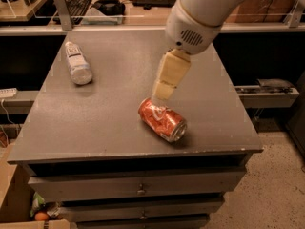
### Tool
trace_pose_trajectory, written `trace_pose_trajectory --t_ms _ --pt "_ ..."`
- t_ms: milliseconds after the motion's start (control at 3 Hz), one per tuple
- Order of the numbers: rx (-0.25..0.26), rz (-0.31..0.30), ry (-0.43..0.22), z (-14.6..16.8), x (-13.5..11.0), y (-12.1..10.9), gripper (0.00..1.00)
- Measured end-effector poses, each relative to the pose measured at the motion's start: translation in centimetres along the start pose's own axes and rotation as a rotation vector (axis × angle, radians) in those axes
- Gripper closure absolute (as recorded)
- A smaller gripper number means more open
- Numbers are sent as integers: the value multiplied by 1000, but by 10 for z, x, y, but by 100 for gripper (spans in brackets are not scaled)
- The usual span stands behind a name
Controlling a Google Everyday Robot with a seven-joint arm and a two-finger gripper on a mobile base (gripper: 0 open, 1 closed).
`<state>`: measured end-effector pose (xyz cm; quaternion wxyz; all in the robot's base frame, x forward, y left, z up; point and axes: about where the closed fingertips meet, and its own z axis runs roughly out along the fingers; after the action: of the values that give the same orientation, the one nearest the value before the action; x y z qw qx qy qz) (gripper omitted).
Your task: Pick blue plastic bottle
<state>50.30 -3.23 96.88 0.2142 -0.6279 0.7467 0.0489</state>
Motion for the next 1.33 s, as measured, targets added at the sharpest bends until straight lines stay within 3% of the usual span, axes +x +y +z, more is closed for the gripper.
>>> trace_pose_trajectory --t_ms 333,1000,1333 --pt "-27 -10 -62 37 -85 4 0" --pt "-24 19 -88 38 -88 2 0" --pt "-7 94 -151 62 -99 -20 0"
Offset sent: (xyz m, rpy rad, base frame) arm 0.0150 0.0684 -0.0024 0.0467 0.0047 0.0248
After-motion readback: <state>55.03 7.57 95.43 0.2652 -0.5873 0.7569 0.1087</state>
